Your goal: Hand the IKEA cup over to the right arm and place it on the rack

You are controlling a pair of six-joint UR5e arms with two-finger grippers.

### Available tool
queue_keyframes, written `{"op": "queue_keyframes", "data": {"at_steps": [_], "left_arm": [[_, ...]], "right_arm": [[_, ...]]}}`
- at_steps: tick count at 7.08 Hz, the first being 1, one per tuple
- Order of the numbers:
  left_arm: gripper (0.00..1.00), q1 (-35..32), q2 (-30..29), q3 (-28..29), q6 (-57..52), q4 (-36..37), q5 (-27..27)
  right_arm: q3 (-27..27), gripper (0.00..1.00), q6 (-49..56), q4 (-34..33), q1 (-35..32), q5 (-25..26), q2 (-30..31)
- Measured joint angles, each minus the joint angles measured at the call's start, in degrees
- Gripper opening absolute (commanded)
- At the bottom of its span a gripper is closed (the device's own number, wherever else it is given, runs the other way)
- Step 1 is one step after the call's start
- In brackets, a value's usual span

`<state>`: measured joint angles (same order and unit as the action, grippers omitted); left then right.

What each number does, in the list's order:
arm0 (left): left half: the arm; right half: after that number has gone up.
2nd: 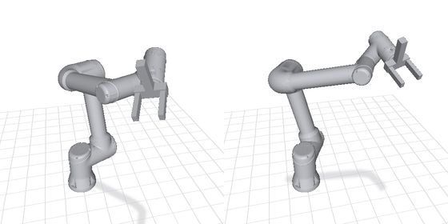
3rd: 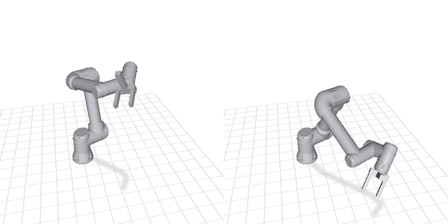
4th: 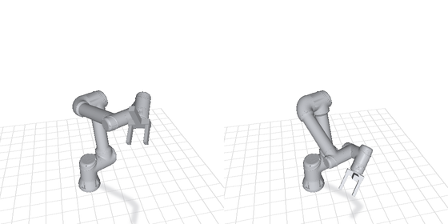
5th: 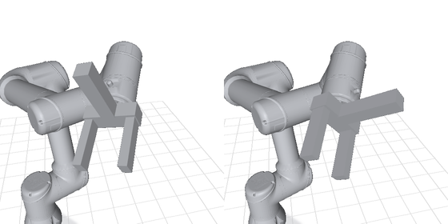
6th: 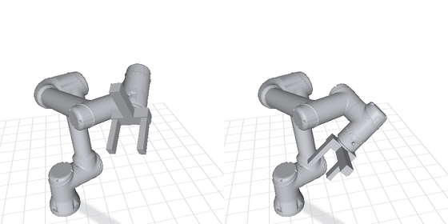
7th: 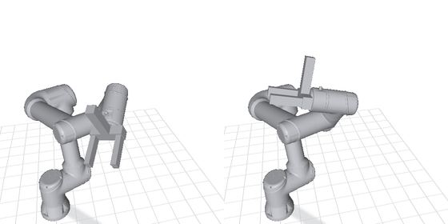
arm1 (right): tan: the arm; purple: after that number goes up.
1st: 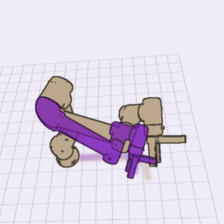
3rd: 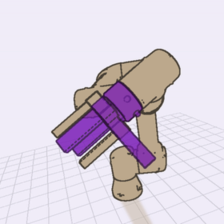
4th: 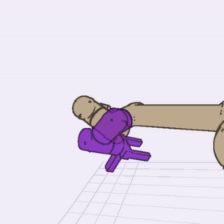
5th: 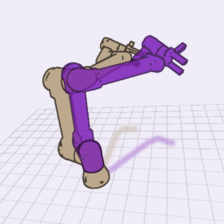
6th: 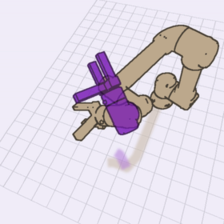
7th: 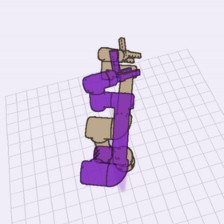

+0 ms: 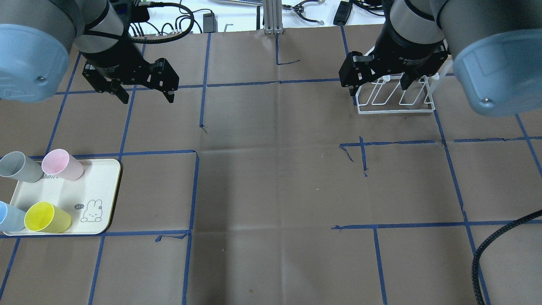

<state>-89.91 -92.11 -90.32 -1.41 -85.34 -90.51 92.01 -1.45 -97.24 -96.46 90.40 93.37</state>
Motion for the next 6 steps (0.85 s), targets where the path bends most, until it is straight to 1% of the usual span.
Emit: {"op": "queue_keyframes", "data": {"at_steps": [6], "left_arm": [[1.0, 0.0, 0.0, -0.1, 0.0, 0.0, 0.1]], "right_arm": [[0.8, 1.0, -3.4, 0.6, 0.3, 0.6, -0.1]]}}
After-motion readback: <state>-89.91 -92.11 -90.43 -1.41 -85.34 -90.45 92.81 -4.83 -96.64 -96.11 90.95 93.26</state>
